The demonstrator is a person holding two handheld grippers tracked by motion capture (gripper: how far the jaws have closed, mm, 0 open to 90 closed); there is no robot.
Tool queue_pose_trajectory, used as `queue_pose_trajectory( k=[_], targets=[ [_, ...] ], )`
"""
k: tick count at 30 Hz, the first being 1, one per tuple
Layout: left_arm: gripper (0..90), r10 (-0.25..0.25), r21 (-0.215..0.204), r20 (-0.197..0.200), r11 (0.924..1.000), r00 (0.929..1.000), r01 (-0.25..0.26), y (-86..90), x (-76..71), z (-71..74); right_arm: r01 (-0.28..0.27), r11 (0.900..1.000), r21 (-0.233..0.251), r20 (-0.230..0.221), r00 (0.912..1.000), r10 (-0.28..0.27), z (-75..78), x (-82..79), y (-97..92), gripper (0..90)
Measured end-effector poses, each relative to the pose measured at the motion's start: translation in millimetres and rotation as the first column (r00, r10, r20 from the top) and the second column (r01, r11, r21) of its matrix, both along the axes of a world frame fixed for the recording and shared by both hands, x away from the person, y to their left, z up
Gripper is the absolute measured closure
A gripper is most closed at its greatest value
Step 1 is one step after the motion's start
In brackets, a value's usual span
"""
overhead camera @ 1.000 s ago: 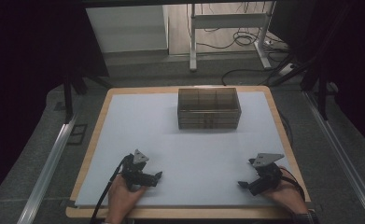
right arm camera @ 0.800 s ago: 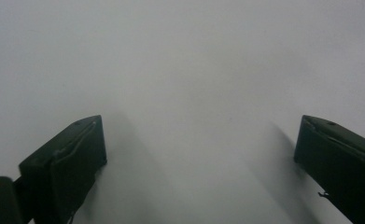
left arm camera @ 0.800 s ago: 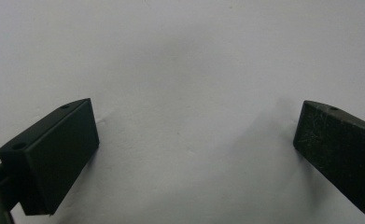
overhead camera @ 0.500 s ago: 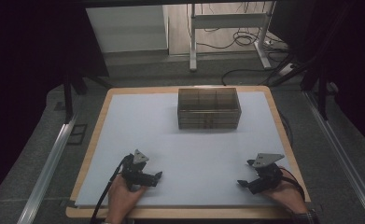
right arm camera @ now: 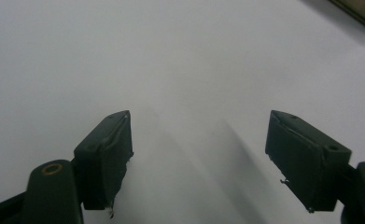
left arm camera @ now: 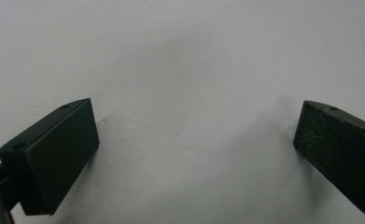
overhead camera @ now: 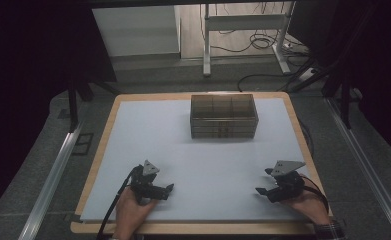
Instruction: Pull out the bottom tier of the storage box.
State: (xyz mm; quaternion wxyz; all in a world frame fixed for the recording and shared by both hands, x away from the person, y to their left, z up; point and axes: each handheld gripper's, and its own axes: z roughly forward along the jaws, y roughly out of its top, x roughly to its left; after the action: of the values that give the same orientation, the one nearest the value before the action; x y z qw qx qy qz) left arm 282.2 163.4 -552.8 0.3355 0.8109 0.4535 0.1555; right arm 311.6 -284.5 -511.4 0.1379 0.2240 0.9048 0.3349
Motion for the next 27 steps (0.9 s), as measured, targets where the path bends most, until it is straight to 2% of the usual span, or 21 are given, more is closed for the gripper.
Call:
queue_pose_trajectory(
  k=[7, 22, 23, 27],
  targets=[
    [0.0, 0.000, 0.000, 0.000, 1.0000, 1.0000, 0.000, 0.0, 0.0, 0.0, 0.002, 0.9997, -0.023, 0.040, 0.9992, -0.001, 6.6, 2.6, 4.8, 23.7],
    [0.0, 0.000, 0.000, 0.000, 1.0000, 1.0000, 0.000, 0.0, 0.0, 0.0, 0.027, 0.9970, -0.073, 0.086, 0.9961, -0.021, 5.6, 10.5, 13.0, 26.0],
    [0.0, 0.000, 0.000, 0.000, 1.0000, 1.0000, 0.000, 0.0, 0.0, 0.0, 0.026, 0.9955, -0.091, 0.106, 0.9942, -0.016, 6.0, 11.8, 14.8, 26.6],
    [0.0, 0.000, 0.000, 0.000, 1.0000, 1.0000, 0.000, 0.0, 0.0, 0.0, 0.023, 0.9927, -0.118, 0.135, 0.9908, -0.007, 6.8, 13.2, 19.4, 28.5]
  ],
)
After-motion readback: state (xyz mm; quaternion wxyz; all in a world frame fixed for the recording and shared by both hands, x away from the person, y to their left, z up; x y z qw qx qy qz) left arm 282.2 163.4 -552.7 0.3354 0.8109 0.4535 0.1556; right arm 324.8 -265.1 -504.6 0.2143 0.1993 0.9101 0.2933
